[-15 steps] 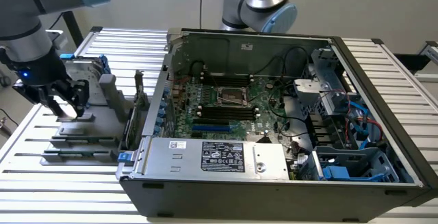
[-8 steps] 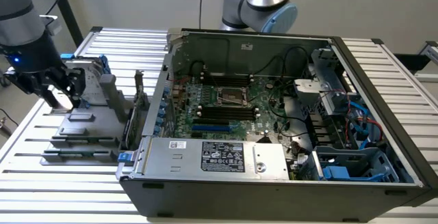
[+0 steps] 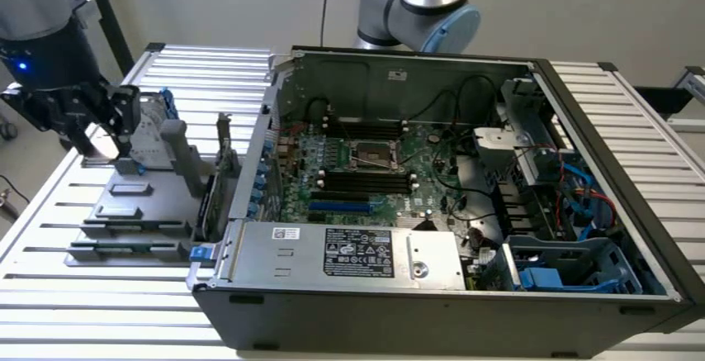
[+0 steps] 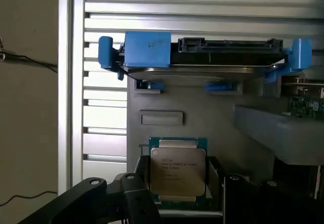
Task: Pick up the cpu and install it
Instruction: 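Pick up the cpu and move it towards the insertion slot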
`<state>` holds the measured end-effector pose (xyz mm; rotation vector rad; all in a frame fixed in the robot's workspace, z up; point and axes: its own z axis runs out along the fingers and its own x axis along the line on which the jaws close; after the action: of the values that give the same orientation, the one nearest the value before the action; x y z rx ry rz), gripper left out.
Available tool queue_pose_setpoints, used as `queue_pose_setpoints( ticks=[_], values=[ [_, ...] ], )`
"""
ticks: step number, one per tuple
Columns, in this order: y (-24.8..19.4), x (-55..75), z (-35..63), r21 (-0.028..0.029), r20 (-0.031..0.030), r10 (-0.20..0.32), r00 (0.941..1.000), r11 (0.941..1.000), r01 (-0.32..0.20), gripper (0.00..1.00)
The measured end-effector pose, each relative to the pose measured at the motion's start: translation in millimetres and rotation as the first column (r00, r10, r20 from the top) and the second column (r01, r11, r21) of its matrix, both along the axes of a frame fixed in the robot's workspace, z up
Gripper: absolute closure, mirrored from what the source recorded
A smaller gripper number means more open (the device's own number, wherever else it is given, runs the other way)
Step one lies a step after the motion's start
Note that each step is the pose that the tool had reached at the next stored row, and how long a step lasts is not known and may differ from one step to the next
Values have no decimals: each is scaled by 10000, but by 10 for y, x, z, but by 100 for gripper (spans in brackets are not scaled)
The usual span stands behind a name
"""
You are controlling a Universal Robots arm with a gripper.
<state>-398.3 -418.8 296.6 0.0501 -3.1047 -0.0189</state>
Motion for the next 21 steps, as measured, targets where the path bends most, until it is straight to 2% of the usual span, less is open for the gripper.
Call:
queue_pose_setpoints(
  ticks=[8, 16, 21],
  values=[
    [-1, 246, 364, 41, -59, 130, 9999, 9999, -130, 45],
    [-3, 579, 724, 95, -136, 202, 9997, 9998, -201, 45],
    [-3, 809, 833, 100, -179, 211, 9996, 9997, -209, 45]
  ],
)
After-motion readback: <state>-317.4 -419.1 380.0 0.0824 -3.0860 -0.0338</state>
